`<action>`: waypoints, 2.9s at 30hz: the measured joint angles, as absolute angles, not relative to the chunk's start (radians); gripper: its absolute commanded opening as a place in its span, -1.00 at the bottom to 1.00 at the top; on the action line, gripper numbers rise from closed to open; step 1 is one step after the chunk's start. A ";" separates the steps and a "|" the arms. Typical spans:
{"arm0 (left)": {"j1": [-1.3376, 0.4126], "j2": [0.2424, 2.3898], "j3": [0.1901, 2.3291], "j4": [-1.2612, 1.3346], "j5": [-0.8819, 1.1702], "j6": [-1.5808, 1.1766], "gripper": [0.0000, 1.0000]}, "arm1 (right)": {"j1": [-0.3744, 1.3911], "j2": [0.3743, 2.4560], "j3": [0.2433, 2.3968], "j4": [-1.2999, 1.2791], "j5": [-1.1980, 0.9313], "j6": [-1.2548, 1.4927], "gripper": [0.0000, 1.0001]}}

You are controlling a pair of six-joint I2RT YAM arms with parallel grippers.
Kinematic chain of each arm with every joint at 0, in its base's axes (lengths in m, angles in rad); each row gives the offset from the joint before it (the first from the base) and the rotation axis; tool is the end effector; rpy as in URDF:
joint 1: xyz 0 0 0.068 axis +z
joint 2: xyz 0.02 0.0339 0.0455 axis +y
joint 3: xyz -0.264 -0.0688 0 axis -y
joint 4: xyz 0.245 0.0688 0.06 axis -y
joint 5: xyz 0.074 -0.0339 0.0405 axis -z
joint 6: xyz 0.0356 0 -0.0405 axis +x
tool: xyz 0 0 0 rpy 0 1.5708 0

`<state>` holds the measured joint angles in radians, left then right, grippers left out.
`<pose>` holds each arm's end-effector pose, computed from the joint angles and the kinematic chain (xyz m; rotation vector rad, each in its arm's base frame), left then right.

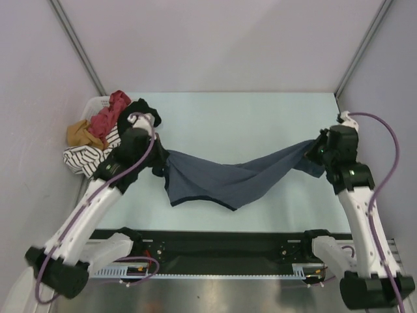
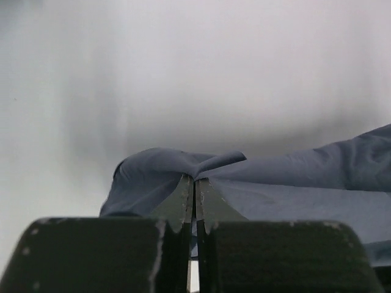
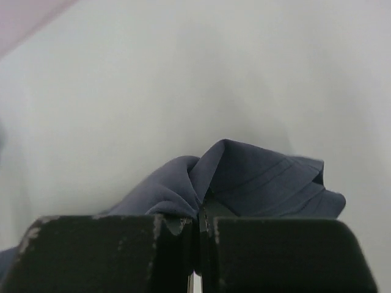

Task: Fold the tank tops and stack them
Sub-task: Flatten the tank top out

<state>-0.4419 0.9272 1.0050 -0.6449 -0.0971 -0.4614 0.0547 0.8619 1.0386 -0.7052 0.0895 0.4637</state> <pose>0.1764 -0.0796 0.3448 -0.0788 2.1636 -0.4237 0.1732 0.0063 0.3608 0.4802 2.0490 0.2185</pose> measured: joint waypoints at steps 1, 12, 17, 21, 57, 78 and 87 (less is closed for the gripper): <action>-0.416 1.004 1.011 -0.626 -0.088 -0.459 -0.99 | 0.054 0.927 1.040 -0.685 0.081 0.462 -0.71; -0.411 1.604 1.235 -0.540 -0.162 -0.469 0.99 | 0.052 1.270 0.953 -0.522 0.065 0.498 0.55; -0.592 1.357 1.121 -0.501 -0.176 -0.470 0.89 | 0.033 1.080 0.841 -0.514 0.113 0.500 0.04; -0.721 1.206 0.996 -0.436 -0.141 -0.496 0.80 | 0.014 1.058 0.783 -0.491 0.143 0.502 -0.03; -1.069 1.754 1.031 -0.167 -0.046 -0.626 0.21 | -0.048 1.198 0.733 -0.374 0.118 0.531 -0.11; -1.068 1.763 0.997 -0.169 -0.146 -0.632 -0.99 | -0.048 1.203 0.733 -0.358 0.088 0.531 -0.09; -0.913 1.407 0.836 -0.207 -0.170 -0.628 -0.99 | -0.039 1.268 0.731 -0.308 -0.014 0.517 0.14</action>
